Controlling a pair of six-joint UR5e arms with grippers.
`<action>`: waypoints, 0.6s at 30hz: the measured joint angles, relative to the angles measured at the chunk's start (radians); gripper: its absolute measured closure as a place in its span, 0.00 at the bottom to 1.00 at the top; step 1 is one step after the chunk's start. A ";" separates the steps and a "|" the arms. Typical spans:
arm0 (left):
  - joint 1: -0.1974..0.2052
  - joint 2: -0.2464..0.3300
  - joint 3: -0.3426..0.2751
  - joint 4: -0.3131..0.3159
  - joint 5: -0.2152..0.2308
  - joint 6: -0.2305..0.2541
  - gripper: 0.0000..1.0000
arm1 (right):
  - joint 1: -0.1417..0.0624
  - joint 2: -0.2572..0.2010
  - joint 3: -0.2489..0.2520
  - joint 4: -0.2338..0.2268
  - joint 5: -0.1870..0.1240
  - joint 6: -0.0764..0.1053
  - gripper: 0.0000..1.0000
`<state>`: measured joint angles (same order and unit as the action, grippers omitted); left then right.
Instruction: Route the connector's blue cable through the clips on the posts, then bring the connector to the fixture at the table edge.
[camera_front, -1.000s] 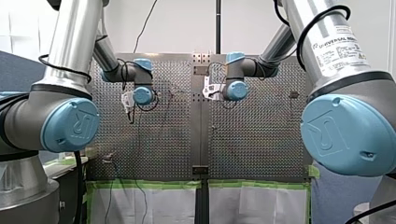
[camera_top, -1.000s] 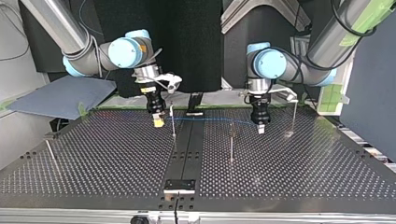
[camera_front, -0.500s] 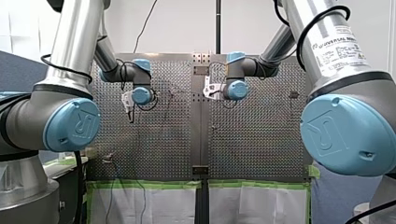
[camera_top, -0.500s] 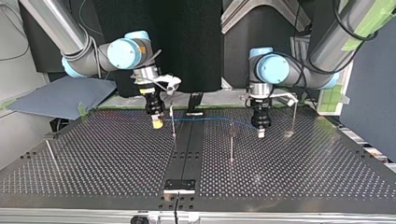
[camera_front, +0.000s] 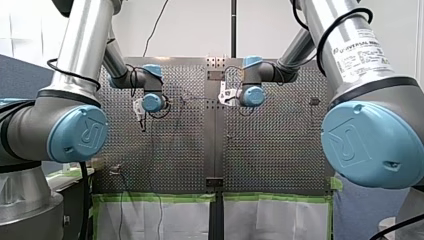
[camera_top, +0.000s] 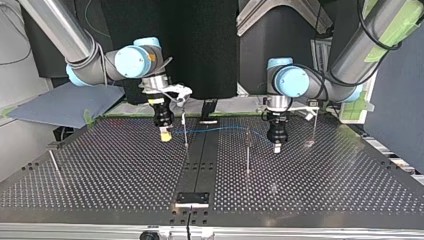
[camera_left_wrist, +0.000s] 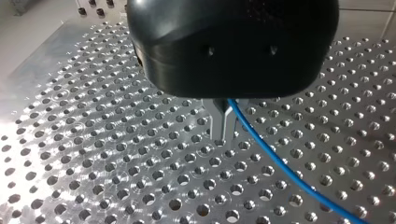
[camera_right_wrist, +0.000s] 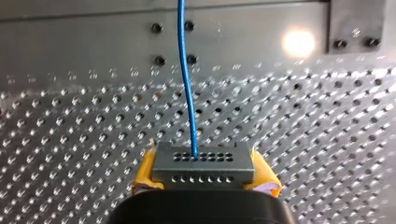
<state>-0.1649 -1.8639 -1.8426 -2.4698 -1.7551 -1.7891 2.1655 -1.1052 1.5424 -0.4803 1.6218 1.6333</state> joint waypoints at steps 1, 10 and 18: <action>0.001 0.000 0.001 0.000 0.002 -0.001 1.00 | -0.002 0.004 -0.002 0.001 0.001 0.000 1.00; 0.007 0.000 0.004 0.000 0.022 -0.004 1.00 | -0.028 0.020 -0.018 0.001 0.000 0.005 1.00; 0.013 -0.001 0.012 0.000 0.031 -0.005 1.00 | -0.058 0.024 -0.029 -0.002 -0.009 0.011 1.00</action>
<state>-0.1518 -1.8645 -1.8308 -2.4699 -1.7243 -1.7942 2.1074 -1.0814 1.5132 -0.4826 1.6130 1.6439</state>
